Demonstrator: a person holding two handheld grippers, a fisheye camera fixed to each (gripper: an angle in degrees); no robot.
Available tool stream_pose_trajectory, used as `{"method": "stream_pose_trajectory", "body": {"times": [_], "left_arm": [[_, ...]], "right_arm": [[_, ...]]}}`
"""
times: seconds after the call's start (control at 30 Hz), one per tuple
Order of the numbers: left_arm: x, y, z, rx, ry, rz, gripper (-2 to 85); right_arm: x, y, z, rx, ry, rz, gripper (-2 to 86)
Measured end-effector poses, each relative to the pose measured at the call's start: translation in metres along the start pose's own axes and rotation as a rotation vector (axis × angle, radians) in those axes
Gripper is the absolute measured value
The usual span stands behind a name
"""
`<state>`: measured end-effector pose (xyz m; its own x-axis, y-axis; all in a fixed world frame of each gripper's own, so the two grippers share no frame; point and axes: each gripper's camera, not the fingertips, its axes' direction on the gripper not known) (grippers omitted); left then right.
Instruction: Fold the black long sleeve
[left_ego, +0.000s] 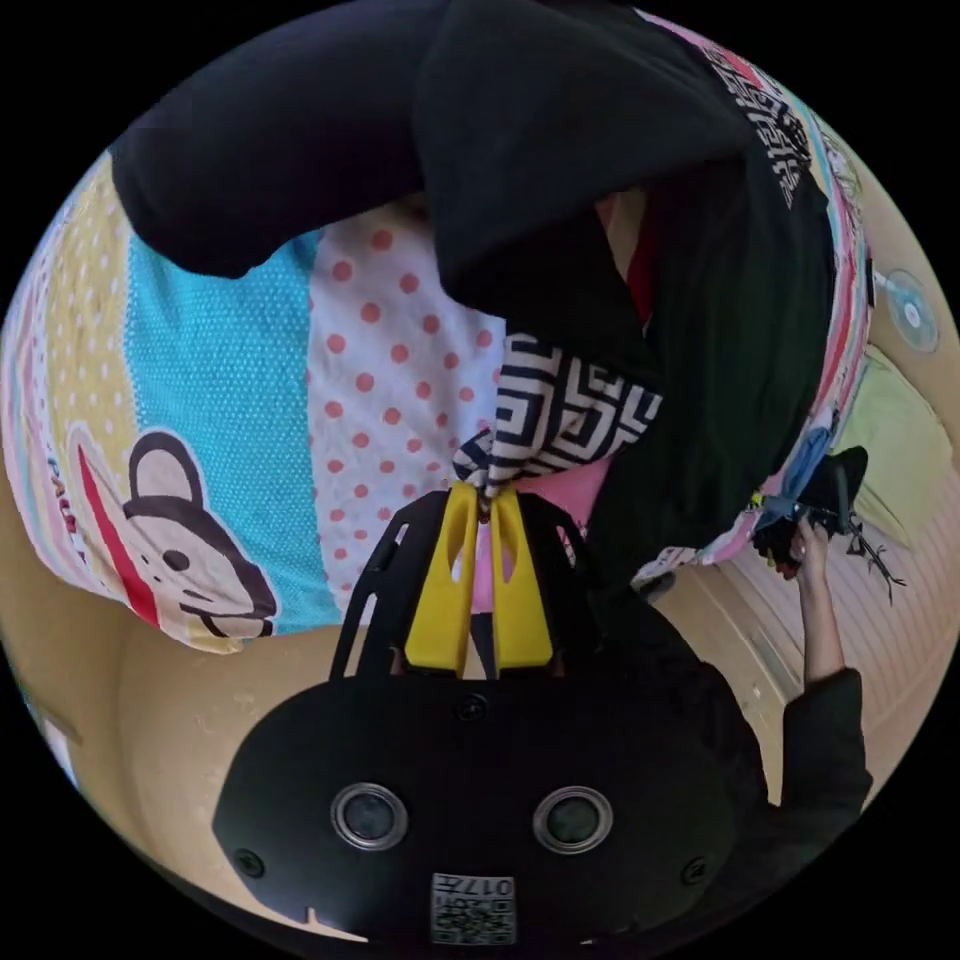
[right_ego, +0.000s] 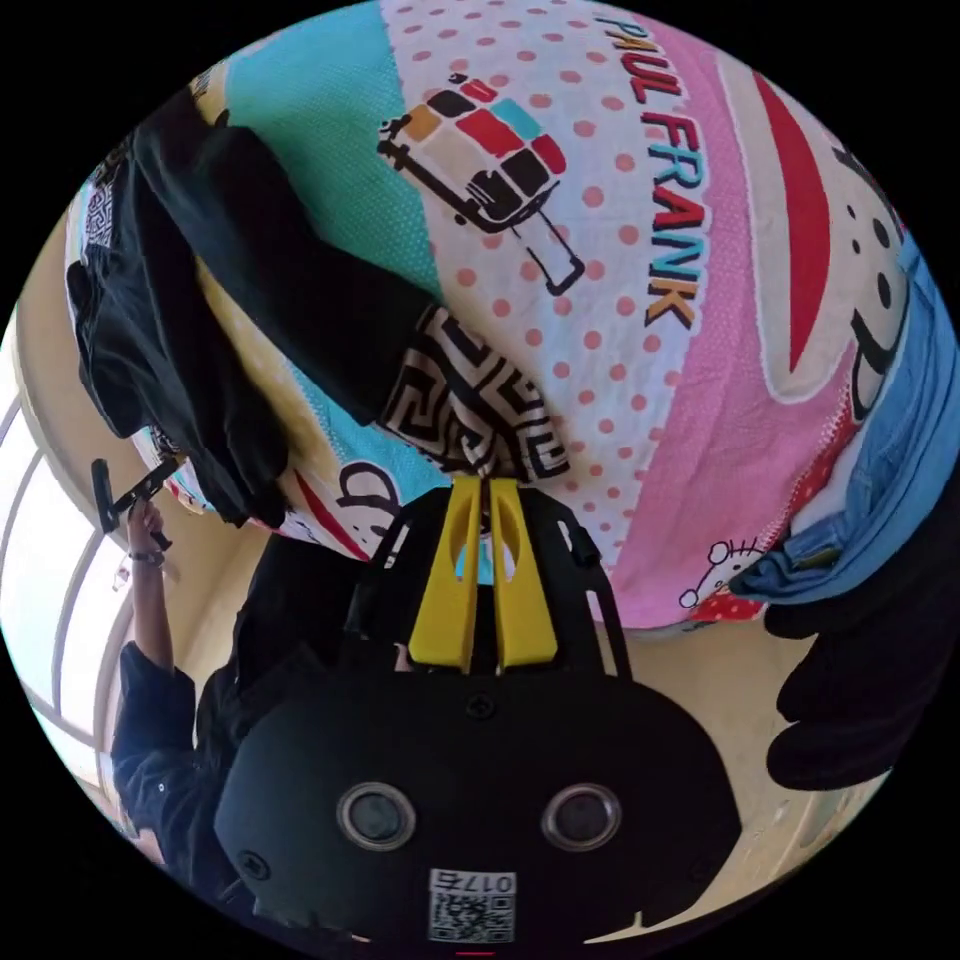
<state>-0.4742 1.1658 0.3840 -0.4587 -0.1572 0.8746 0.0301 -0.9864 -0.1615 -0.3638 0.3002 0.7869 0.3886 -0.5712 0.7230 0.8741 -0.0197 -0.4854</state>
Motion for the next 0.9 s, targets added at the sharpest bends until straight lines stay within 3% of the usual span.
{"method": "stream_pose_trajectory", "body": {"times": [0.03, 0.13, 0.2, 0.3, 0.37, 0.43, 0.6, 0.73, 0.83, 0.9], "left_arm": [[-0.011, 0.001, -0.011, -0.043, 0.052, 0.015, 1.3], [-0.049, 0.035, -0.079, 0.129, 0.032, -0.026, 0.8], [-0.084, 0.070, -0.126, 0.281, -0.031, -0.141, 0.9], [-0.156, 0.157, -0.183, 0.603, -0.037, -0.491, 2.7], [-0.197, 0.219, -0.186, 0.828, 0.193, -0.602, 4.9], [-0.205, 0.240, -0.169, 0.911, 0.350, -0.579, 5.2], [-0.149, 0.192, -0.093, 0.699, 0.454, -0.290, 10.6], [-0.082, 0.124, -0.020, 0.452, 0.555, -0.098, 12.6], [-0.055, 0.087, 0.019, 0.296, 0.429, -0.083, 13.0], [-0.051, 0.073, 0.040, 0.200, 0.352, -0.120, 11.5]], "right_arm": [[0.003, 0.001, -0.011, -0.010, 0.006, -0.006, 3.0], [0.024, 0.025, -0.090, 0.141, 0.163, 0.030, 2.9], [0.054, 0.058, -0.157, 0.342, 0.201, 0.137, 3.5], [0.087, 0.117, -0.210, 0.642, 0.090, 0.214, 5.3], [0.093, 0.147, -0.215, 0.768, 0.038, 0.223, 7.4], [0.092, 0.161, -0.199, 0.793, -0.039, 0.200, 9.4], [0.056, 0.130, -0.091, 0.580, -0.486, -0.126, 11.3], [0.025, 0.107, -0.040, 0.485, -0.504, -0.183, 12.3], [0.010, 0.094, -0.016, 0.418, -0.500, -0.200, 10.7], [0.005, 0.092, -0.006, 0.353, -0.430, -0.182, 4.8]]}}
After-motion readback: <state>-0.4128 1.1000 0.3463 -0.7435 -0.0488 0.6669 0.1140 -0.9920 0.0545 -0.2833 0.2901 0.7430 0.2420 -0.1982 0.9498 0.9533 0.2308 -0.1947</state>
